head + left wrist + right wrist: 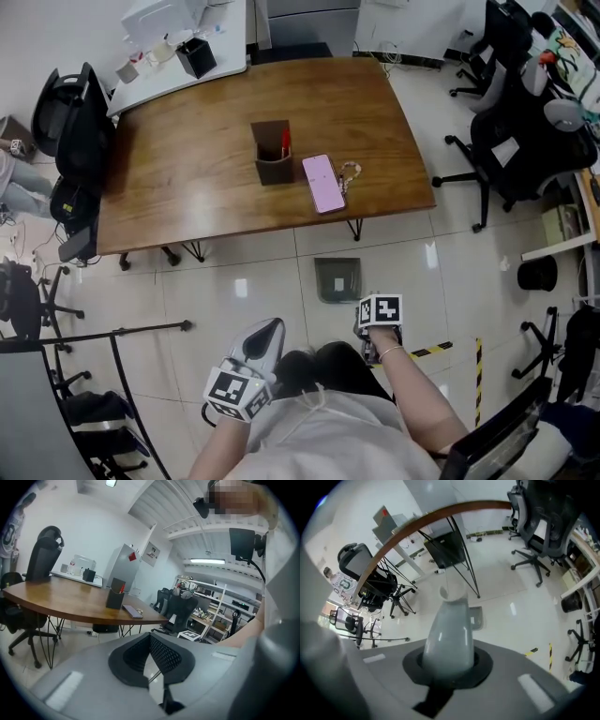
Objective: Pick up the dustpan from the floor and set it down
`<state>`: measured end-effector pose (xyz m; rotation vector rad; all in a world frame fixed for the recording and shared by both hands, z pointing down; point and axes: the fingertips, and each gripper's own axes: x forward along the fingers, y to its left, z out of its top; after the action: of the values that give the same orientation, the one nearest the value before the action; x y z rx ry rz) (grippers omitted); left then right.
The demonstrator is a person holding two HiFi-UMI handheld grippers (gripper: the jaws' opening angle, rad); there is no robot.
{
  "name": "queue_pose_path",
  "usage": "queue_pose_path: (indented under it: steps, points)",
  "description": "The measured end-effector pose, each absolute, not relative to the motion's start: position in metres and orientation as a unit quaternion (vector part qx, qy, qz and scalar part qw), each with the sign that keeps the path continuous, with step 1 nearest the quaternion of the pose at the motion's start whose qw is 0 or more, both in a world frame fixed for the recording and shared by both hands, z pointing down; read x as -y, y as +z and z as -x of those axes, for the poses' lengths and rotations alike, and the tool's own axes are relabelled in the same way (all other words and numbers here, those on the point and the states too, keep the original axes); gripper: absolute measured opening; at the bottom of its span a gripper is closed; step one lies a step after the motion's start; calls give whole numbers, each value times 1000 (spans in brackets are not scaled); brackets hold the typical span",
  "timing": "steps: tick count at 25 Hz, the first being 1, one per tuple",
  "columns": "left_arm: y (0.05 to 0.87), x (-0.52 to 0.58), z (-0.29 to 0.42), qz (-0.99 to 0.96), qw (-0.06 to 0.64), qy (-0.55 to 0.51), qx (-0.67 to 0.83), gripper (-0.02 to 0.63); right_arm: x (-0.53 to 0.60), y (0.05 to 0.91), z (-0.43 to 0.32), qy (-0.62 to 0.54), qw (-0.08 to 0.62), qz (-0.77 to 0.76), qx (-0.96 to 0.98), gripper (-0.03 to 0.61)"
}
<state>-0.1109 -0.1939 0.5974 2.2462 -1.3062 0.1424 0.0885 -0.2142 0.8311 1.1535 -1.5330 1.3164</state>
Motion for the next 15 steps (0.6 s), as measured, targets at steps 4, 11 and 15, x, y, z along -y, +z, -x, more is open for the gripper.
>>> queue_pose_path:
  steps: [4,11,15]
  points:
    - [591,196,110,-830,264,51,489,14,214,831,-81,518,399,-441,615,17]
    - [563,177,114,-829,271,51,486,14,201,790,-81,500,413,-432,626,5]
    - [532,159,113,-834,277,44,475,14,180,740,-82,505,413,-423,629,3]
